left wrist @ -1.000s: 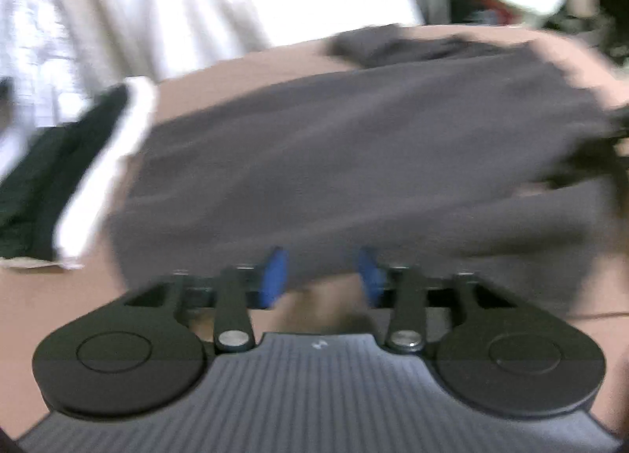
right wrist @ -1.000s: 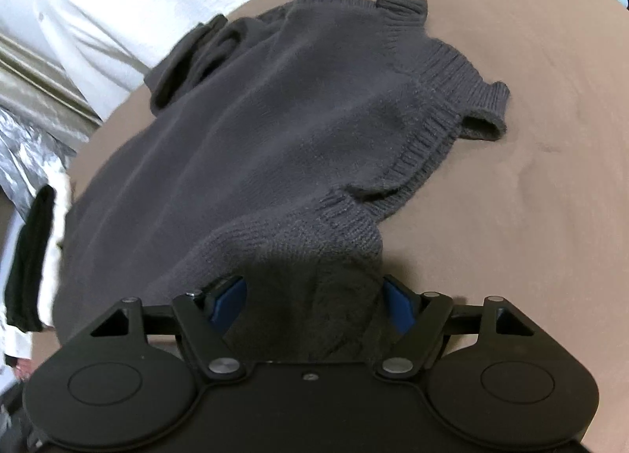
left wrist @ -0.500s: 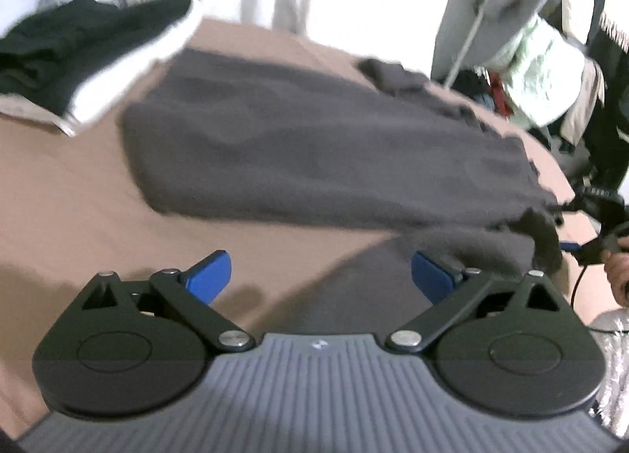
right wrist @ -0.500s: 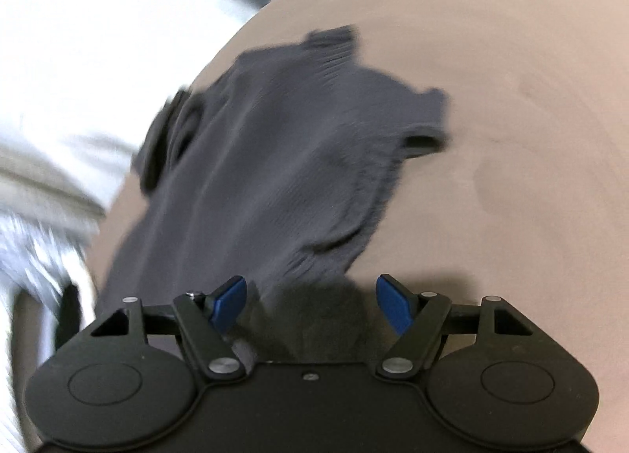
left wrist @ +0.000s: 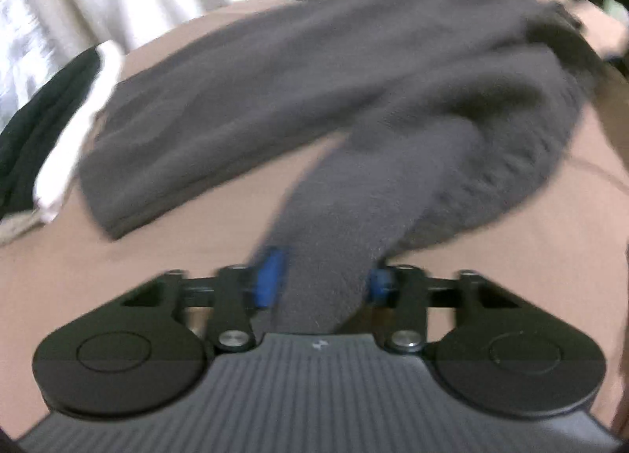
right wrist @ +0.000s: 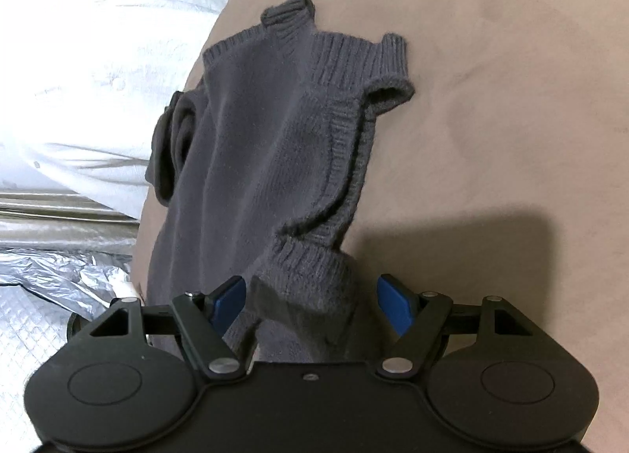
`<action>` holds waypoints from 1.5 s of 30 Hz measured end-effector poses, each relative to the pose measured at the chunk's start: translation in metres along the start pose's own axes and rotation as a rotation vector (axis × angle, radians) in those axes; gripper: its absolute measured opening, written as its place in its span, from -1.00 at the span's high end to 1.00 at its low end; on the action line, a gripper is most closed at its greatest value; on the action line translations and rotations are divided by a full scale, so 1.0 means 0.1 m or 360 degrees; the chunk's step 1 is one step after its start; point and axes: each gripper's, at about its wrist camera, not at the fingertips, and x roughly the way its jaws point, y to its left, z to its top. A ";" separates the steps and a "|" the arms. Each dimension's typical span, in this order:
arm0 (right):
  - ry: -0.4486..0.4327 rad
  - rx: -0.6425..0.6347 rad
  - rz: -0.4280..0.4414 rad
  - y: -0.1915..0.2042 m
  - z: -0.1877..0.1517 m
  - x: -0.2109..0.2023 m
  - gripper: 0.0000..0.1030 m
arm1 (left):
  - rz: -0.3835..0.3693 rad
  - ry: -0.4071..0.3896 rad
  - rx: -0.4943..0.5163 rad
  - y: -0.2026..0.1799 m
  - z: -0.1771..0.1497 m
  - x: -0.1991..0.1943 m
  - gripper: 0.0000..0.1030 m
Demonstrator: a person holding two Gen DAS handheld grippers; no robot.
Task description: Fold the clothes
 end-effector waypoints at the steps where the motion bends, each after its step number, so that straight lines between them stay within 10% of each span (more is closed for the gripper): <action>1: -0.0002 0.0007 0.0004 0.00 0.00 -0.01 -0.52 | 0.0019 -0.0031 -0.0081 0.10 0.02 -0.10 0.53; 4: -0.0036 -0.0007 -0.0031 0.00 -0.02 -0.06 -0.52 | 0.0090 -0.0145 -0.0237 0.35 0.06 -0.52 0.75; 7: -0.0103 -0.0050 -0.0072 0.03 -0.03 -0.15 -0.53 | -0.0094 -0.0184 -0.0390 0.55 -0.05 -0.96 0.76; 11: -0.0132 -0.0059 -0.0116 0.03 -0.01 -0.18 -0.53 | -0.0301 0.0070 -0.0445 0.64 -0.38 -1.07 0.82; 15: -0.0151 -0.0063 -0.0105 0.05 -0.01 -0.20 -0.53 | -0.0028 0.0167 -0.0451 0.87 -0.66 -1.13 0.90; 17: -0.0157 -0.0088 -0.0106 0.08 -0.01 -0.21 -0.53 | -0.0099 0.0209 -0.0503 1.02 -0.70 -1.16 0.89; 20: -0.0146 -0.0100 -0.0112 0.12 -0.01 -0.16 -0.54 | -0.0313 0.0260 -0.0609 1.18 -0.68 -1.12 0.70; 22: -0.0118 -0.0094 -0.0103 0.12 0.01 -0.11 -0.54 | -0.0240 0.0242 -0.0598 1.27 -0.57 -1.03 -0.03; 26: -0.0060 -0.0322 -0.0269 0.32 0.19 0.24 -0.53 | -0.0135 0.0081 -0.0706 1.47 -0.18 -0.68 -0.31; 27: -0.0065 -0.0445 -0.0344 0.39 0.21 0.33 -0.44 | -0.0129 0.0045 -0.0772 1.54 -0.07 -0.55 -0.32; 29: -0.0081 -0.0687 -0.0482 0.55 0.22 0.49 0.75 | -0.0093 0.0042 -0.0914 1.67 0.11 -0.27 -0.32; 30: -0.0176 -0.0727 -0.0472 0.59 0.19 0.38 0.85 | -0.0072 0.0057 -0.0977 1.73 0.18 -0.13 -0.32; 35: -0.0611 -0.0918 -0.0614 0.71 -0.24 -0.29 0.87 | 0.0076 0.0064 -0.1109 1.90 0.13 0.29 -0.32; 41: -0.0353 -0.0772 -0.0739 0.56 -0.01 0.09 0.87 | 0.0016 0.0153 -0.1410 2.25 -0.37 0.60 -0.32; 45: -0.0535 -0.0898 -0.0810 0.82 -0.22 -0.05 0.87 | 0.0020 0.0040 -0.1551 2.49 -0.43 0.48 -0.32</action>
